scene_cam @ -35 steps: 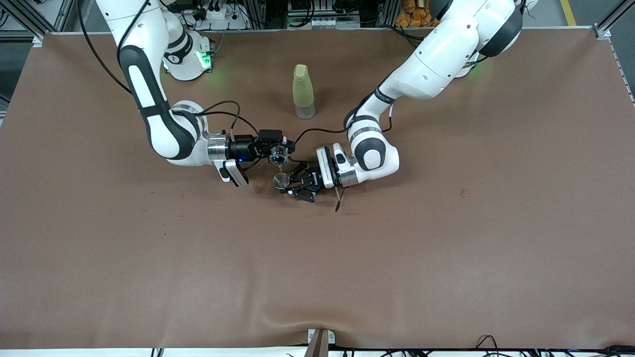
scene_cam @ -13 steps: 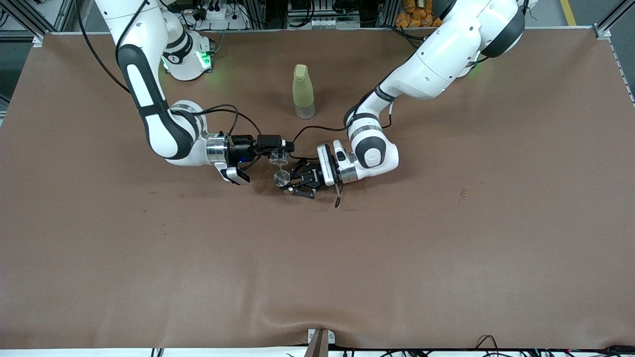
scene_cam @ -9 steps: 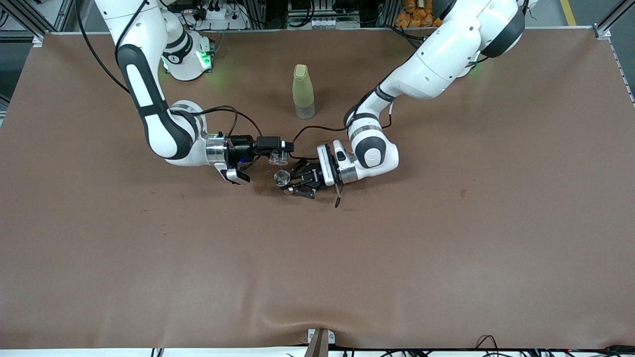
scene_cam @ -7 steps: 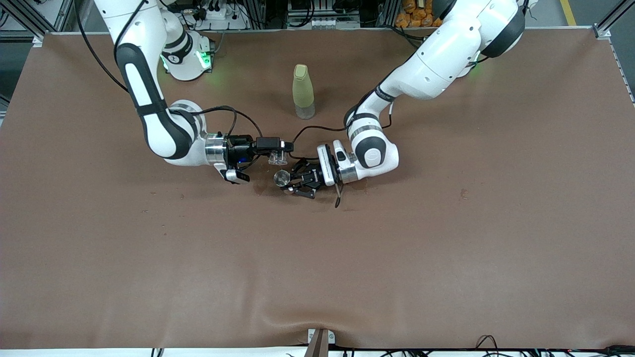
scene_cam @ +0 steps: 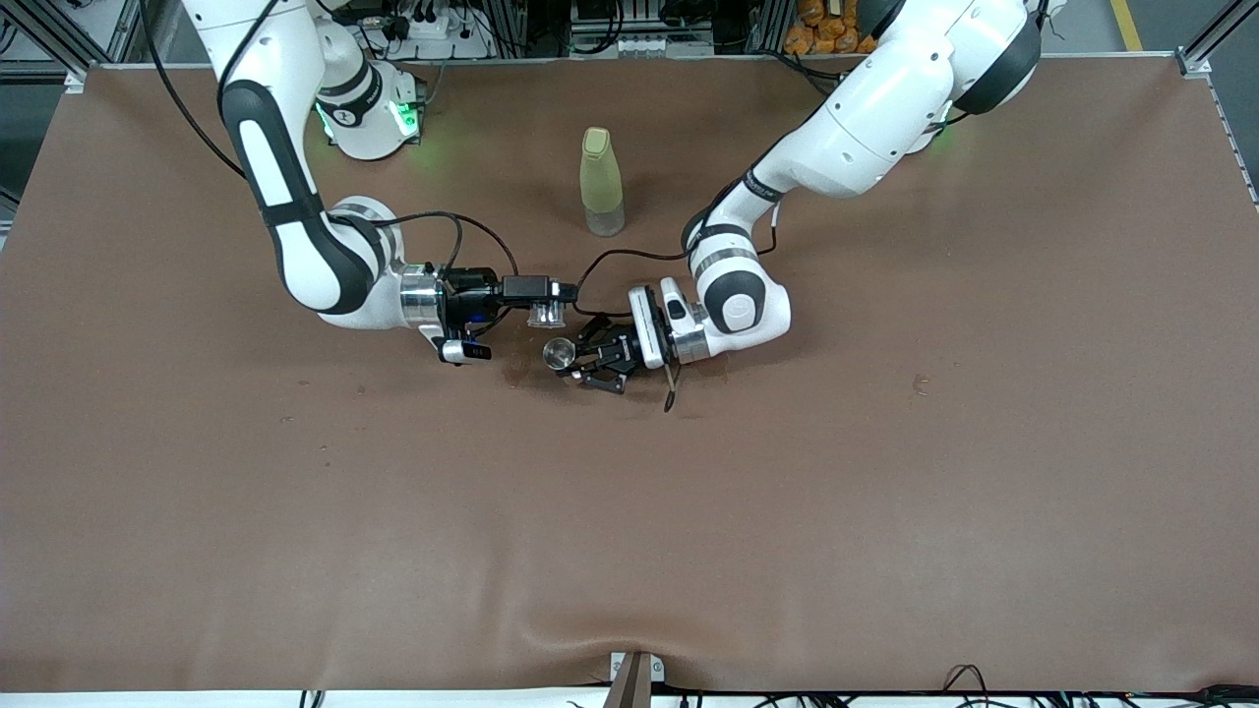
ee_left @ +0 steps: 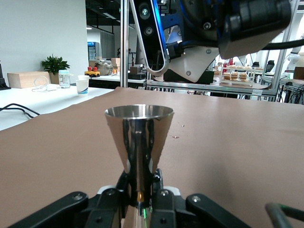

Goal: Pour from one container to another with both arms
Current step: 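Keep tilting the cup with the right gripper, pouring into the jigger, then tilt the cup upright with the right gripper while the left gripper withdraws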

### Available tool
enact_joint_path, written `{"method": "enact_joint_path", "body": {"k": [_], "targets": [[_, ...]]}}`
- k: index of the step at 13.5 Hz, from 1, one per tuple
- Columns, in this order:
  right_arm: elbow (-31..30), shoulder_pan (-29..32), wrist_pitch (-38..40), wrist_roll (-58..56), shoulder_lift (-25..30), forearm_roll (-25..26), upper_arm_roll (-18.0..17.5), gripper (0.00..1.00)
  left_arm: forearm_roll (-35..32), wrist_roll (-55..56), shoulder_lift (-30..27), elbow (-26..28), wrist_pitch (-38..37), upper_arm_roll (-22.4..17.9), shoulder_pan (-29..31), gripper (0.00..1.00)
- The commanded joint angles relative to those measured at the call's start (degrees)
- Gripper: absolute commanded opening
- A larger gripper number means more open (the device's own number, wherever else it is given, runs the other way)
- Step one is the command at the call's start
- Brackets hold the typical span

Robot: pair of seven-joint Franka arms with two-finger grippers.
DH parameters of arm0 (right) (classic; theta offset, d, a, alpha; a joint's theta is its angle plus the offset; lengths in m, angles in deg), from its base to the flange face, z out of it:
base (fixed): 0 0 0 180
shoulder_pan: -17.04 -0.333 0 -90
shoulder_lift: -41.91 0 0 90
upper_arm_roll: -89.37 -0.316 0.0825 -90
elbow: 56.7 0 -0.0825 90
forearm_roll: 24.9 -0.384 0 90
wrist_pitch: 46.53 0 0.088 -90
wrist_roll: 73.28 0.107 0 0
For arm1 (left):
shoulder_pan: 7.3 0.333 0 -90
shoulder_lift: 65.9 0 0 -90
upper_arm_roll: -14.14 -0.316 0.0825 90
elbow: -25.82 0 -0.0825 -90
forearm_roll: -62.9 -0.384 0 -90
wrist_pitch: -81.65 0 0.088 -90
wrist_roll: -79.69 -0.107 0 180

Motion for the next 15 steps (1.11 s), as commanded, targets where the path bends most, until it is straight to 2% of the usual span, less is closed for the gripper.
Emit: {"method": "enact_joint_path", "body": {"k": [1, 4, 6, 9, 11, 15], "targets": [[-1.55, 0.31, -0.35, 0.74, 1.81, -1.31, -0.27, 0.0, 2.65, -5.73, -2.0, 2.09, -0.23, 0.59, 0.72, 0.0], [-1.55, 0.31, -0.18, -1.7, 2.16, -1.31, 0.08, 0.0, 1.6, -5.2, -4.63, 3.75, 0.74, 0.5, 2.73, 0.0], [-1.46, 2.14, -0.35, -8.72, 4.18, -0.27, 0.43, 0.0, -2.08, -5.11, -7.0, 6.91, 0.21, 0.85, 5.63, 0.0], [-1.46, 7.32, 0.17, -16.37, 7.08, 6.05, 0.43, 0.0, -4.99, -5.02, -11.21, 13.14, -1.54, 3.22, 11.08, 0.0], [-1.29, 11.28, 2.1, -24.79, 8.14, 11.05, 0.43, 0.0, -7.27, -4.93, -14.73, 18.24, -4.52, 3.31, 15.03, 0.0], [-0.59, 19.62, 6.85, -46.75, 7.88, 24.74, 0.43, 0.0, -16.75, -4.41, -20.1, 28.35, -11.2, 3.31, 24.87, 0.0]]}}
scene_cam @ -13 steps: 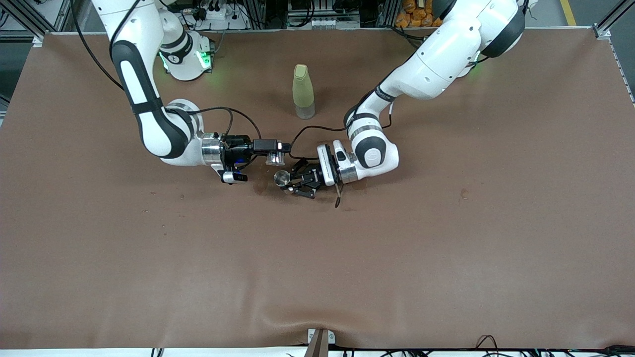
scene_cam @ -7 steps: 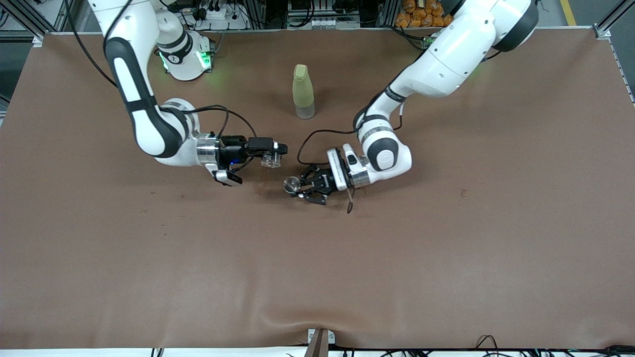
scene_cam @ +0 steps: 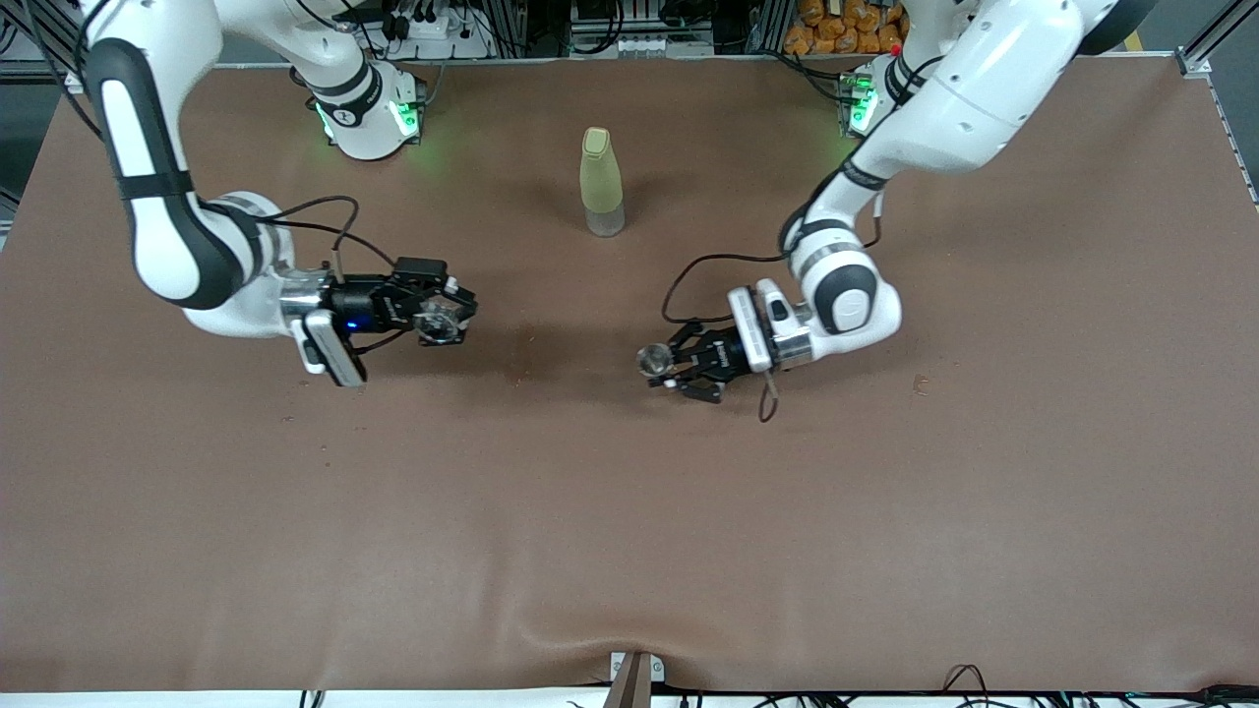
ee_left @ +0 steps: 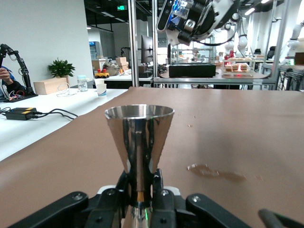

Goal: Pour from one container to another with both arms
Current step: 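Tilt the cup upright with the right gripper while the left gripper withdraws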

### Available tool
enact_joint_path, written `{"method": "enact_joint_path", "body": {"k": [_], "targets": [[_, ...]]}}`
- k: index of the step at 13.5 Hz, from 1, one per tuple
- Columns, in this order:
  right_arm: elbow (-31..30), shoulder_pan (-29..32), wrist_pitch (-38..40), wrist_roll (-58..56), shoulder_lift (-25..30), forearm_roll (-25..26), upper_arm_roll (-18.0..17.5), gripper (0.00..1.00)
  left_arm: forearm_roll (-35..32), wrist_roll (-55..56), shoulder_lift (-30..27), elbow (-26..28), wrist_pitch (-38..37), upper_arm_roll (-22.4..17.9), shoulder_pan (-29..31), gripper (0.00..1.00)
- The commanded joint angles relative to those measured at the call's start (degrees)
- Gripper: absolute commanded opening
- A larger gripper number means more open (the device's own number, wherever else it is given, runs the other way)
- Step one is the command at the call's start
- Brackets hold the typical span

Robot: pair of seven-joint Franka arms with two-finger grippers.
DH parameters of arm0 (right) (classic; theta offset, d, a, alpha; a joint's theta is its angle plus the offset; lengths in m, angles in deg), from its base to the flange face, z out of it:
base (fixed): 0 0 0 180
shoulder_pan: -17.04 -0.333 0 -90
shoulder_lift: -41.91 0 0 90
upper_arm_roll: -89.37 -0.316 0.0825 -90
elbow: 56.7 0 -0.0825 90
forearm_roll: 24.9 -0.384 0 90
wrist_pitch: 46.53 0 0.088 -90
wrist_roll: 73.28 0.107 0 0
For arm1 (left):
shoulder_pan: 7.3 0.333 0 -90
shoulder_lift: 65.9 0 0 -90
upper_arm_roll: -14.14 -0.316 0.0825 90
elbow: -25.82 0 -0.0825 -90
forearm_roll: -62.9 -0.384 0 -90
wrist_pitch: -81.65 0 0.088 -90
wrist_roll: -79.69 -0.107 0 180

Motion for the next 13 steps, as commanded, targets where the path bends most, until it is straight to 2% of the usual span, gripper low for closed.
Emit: {"method": "enact_joint_path", "body": {"k": [1, 5, 10, 13], "targets": [[0.06, 6.36, 2.26, -15.07, 0.63, 10.28, -0.84, 0.0, -6.11, -4.34, -4.94, 8.94, -5.86, 1.05, 8.34, 0.0], [2.88, 13.93, 4.64, -32.16, -0.69, 22.34, -0.93, 0.0, -16.92, -3.81, -8.46, 15.01, -11.76, 1.05, 20.91, 0.0], [4.98, 17.89, 5.51, -45.52, -2.89, 26.4, -0.93, 0.0, -33.62, -2.05, -6.98, 16.43, -20.28, 0.87, 39.36, 0.0], [8.5, 20.79, 7.44, -52.46, -5.43, 28.42, -0.93, 0.0, -40.39, -1.52, -4.78, 15.38, -22.23, 0.79, 47.9, 0.0]]}}
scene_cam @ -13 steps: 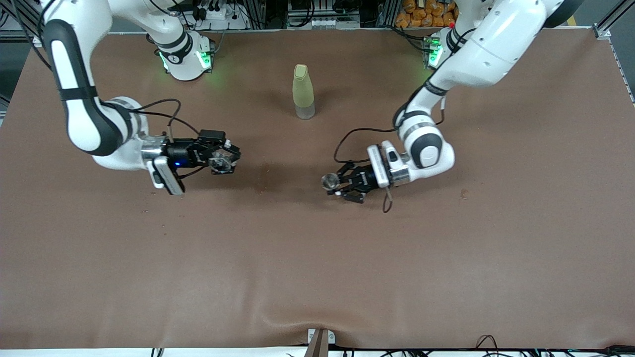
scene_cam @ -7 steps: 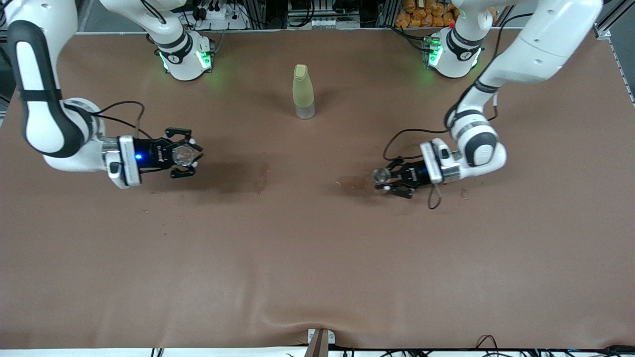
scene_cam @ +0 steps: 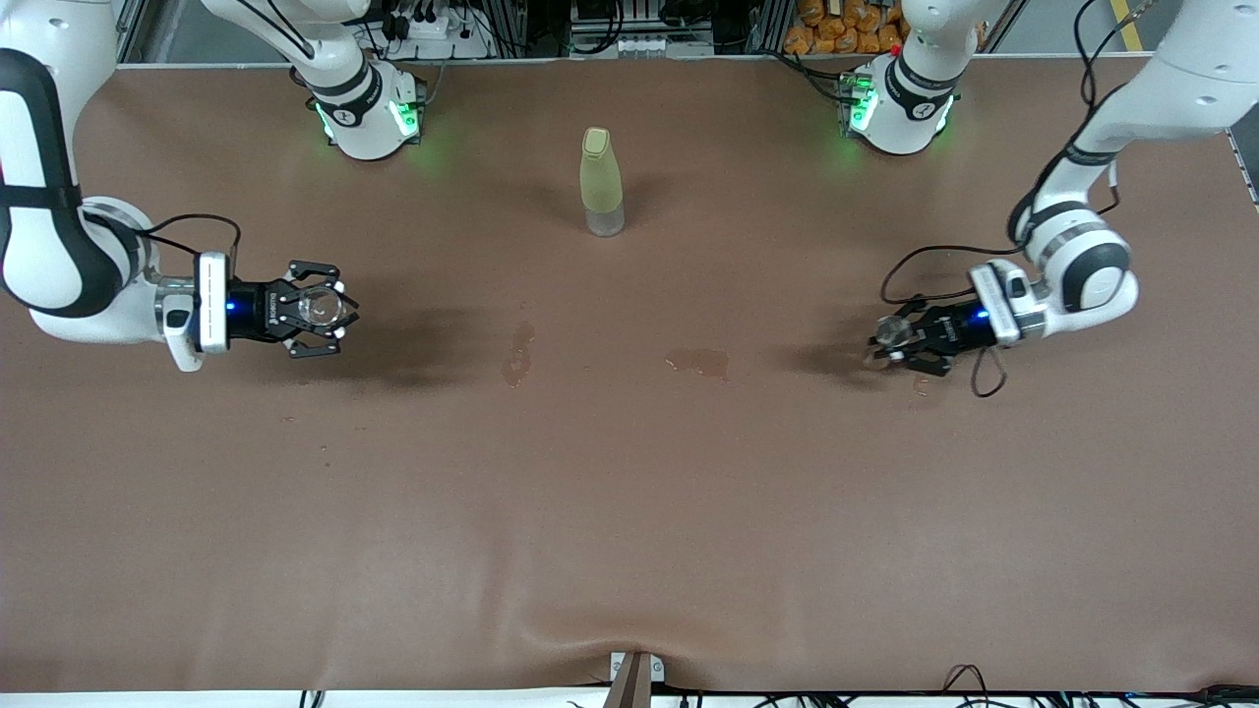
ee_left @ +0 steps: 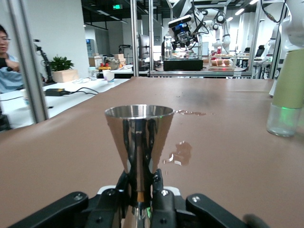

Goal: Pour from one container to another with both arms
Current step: 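Tilt the cup upright with the right gripper while the left gripper withdraws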

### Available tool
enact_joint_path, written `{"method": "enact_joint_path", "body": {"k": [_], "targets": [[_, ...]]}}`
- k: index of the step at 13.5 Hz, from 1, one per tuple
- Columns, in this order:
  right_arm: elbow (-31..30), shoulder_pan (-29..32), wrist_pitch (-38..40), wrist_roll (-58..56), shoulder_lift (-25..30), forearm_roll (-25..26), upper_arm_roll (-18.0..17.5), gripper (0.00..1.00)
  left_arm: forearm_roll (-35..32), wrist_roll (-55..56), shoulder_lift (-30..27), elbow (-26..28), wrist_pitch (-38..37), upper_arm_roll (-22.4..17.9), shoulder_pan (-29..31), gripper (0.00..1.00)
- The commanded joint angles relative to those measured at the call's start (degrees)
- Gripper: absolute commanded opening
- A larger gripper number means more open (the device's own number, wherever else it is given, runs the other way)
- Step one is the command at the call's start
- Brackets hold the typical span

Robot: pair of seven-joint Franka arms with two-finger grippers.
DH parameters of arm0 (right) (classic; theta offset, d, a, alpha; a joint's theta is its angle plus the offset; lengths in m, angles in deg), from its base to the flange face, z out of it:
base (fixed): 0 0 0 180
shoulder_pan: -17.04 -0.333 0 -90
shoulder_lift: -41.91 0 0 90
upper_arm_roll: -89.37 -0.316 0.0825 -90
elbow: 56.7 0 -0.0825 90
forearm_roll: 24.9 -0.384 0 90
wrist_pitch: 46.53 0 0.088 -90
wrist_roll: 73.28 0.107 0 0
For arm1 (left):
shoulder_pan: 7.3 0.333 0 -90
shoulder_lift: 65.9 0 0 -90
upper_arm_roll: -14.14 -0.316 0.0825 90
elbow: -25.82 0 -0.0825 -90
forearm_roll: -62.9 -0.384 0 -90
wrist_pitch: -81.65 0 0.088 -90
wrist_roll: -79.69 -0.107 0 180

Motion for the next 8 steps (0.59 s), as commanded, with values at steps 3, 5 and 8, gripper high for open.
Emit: {"method": "enact_joint_path", "body": {"k": [3, 5, 8], "targets": [[8.24, 5.19, 4.55, -12.6, -7.4, 2.17, -0.98, 0.0, -7.8, -1.85, 6.4, -3.46, -1.57, 0.52, 8.1, 0.0], [10.36, 6.16, 4.55, -17.01, -11.18, 2.08, -0.98, 0.0, -9.74, -2.2, 8.96, -4.87, -1.57, 0.43, 8.98, 0.0], [13.43, 5.99, 4.46, -21.75, -17.07, 1.47, -1.24, 0.0, -9.75, -2.02, 9.49, -5.4, -1.57, 0.25, 9.16, 0.0]]}}
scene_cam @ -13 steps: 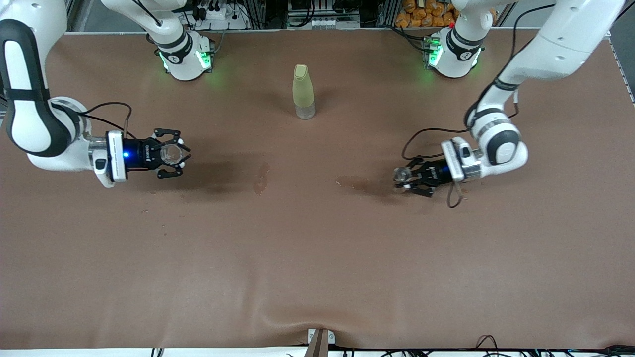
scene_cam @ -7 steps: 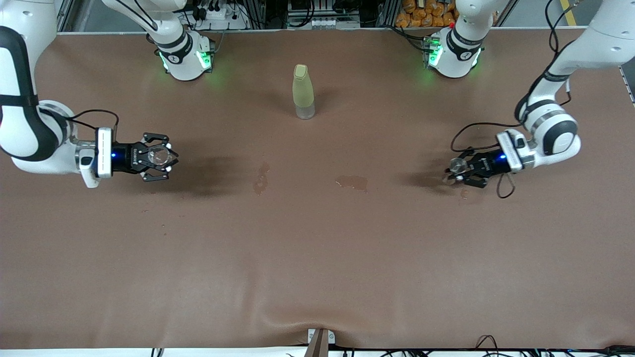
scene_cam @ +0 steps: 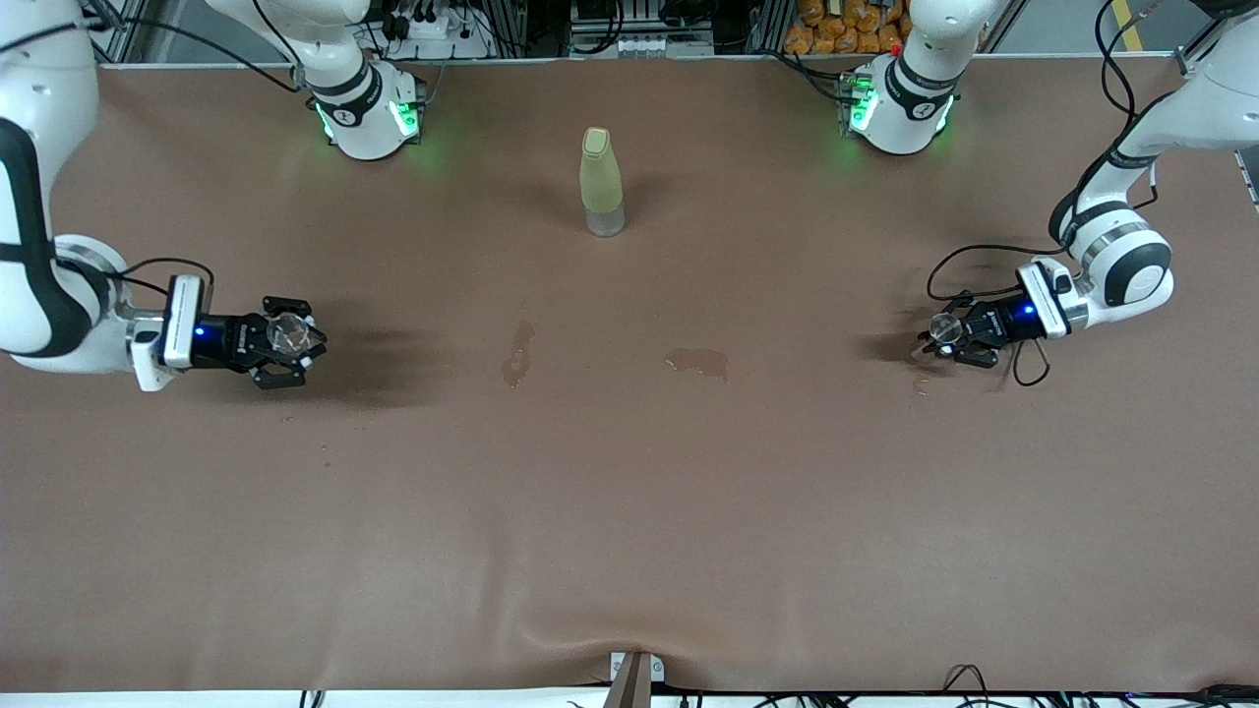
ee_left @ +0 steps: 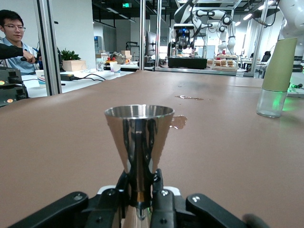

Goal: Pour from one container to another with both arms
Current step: 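Lower the cup and jigger onto the table with both grippers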

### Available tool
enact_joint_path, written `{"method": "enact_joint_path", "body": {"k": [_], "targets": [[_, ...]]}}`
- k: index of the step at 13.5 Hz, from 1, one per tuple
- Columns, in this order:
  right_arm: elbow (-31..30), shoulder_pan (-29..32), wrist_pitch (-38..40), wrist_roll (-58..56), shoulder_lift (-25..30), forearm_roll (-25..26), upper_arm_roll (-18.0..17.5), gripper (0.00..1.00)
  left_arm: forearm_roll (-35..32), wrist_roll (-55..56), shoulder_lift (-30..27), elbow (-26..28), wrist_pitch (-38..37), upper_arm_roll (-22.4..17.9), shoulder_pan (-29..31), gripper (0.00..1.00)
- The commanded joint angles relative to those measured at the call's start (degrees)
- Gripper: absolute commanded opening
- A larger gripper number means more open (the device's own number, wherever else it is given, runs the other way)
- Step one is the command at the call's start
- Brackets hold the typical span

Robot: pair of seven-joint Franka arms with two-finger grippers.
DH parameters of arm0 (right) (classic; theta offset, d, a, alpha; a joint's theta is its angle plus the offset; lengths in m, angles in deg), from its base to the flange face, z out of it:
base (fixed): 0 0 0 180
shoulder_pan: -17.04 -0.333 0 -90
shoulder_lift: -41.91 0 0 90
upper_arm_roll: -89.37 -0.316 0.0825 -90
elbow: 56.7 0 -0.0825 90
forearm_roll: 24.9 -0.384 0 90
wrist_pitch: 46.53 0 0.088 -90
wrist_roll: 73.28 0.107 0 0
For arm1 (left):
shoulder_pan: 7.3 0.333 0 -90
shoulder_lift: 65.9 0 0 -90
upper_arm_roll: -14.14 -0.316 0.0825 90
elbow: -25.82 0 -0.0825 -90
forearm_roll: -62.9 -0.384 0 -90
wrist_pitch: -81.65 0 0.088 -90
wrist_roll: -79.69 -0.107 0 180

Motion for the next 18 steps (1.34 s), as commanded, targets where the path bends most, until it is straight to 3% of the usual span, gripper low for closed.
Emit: {"method": "enact_joint_path", "body": {"k": [1, 3, 6, 9, 13, 14, 17, 18], "targets": [[5.38, 0.83, 1.64, -3.7, -6.69, 0.18, -1.28, 0.0, -1.04, -2.42, 1.28, -1.54, -1.01, 0.21, 0.61, 0.0], [7.32, 0.21, 1.38, -6.59, -9.59, -1.4, -1.54, 0.0, -1.31, -2.69, 2.08, -2.25, -1.01, 0.12, 0.53, 0.0], [9.43, -1.19, 0.94, -10.03, -13.81, -3.68, -1.54, 0.0, -1.31, -2.78, 2.69, -2.25, -1.01, 0.12, 0.53, 0.22], [10.05, -2.42, 0.85, -12.58, -17.68, -6.93, -1.54, 0.0, -1.22, -2.78, 4.27, -2.95, -1.01, 0.21, 0.53, 0.37], [10.23, -3.92, -2.12, -13.9, -20.85, -7.12, -1.54, 0.0, -1.22, -2.78, 4.81, -3.22, -1.71, 0.21, 0.53, 0.54], [10.49, -4.01, -3.44, -14.17, -21.64, -7.12, -1.54, 0.0, -1.22, -2.78, 4.81, -3.48, -1.89, 0.12, 0.61, 0.61], [10.49, -4.36, -4.94, -14.87, -22.61, -7.21, -1.54, 0.0, -1.39, -2.61, 4.63, -3.92, -1.89, -0.14, 0.96, 0.96], [10.49, -4.36, -6.08, -15.74, -22.7, -7.21, -1.54, 0.0, -2.7, -2.52, 4.28, -4.27, -1.8, -0.31, 0.88, 1.0]]}}
